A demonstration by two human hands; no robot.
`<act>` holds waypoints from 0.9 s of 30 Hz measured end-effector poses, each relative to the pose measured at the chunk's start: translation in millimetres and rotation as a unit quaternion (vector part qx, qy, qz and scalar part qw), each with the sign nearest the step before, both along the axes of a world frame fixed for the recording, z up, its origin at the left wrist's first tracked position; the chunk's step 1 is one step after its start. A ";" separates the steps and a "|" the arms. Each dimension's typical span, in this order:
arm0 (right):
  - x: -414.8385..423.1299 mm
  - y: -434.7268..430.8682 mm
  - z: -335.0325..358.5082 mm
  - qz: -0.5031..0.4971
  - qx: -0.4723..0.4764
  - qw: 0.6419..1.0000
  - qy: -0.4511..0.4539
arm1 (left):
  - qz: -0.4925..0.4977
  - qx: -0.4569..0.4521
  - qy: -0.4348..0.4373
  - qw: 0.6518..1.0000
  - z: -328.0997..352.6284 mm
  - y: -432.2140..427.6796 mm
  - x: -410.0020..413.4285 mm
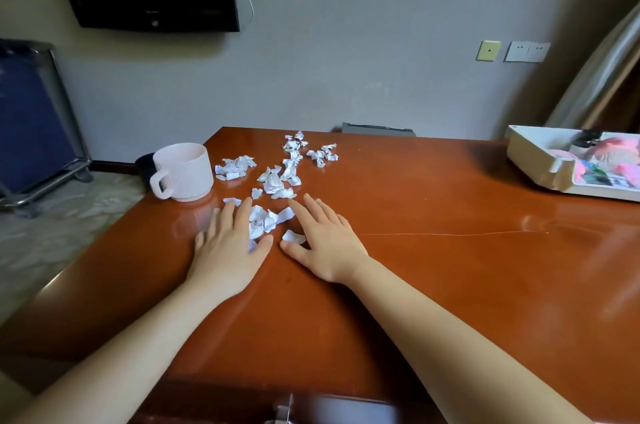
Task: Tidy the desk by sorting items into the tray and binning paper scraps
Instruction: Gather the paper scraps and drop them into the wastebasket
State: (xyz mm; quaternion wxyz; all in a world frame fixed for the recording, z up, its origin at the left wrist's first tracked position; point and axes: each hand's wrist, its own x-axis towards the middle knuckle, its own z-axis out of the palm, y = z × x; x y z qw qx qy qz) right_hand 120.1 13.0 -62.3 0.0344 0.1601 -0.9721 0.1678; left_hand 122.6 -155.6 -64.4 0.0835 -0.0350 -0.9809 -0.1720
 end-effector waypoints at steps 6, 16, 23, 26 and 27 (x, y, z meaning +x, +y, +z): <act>-43.8 -6.4 -0.2 0.028 -0.007 0.999 0.015 | 0.010 -0.014 -0.015 1.000 2.7 -0.5 -39.9; -87.5 -0.5 -1.5 0.055 -0.030 0.998 0.026 | -0.075 0.015 -0.003 0.997 1.2 7.1 -89.6; -105.9 11.2 -3.3 0.040 -0.093 0.993 0.063 | -0.137 0.047 0.008 0.989 1.0 10.5 -110.3; -113.9 16.0 -4.5 0.015 -0.083 0.993 0.086 | -0.127 0.028 0.012 0.991 0.1 11.7 -116.5; -115.7 17.0 -4.1 0.009 -0.085 0.993 0.082 | -0.123 0.019 0.012 0.992 0.6 13.0 -117.9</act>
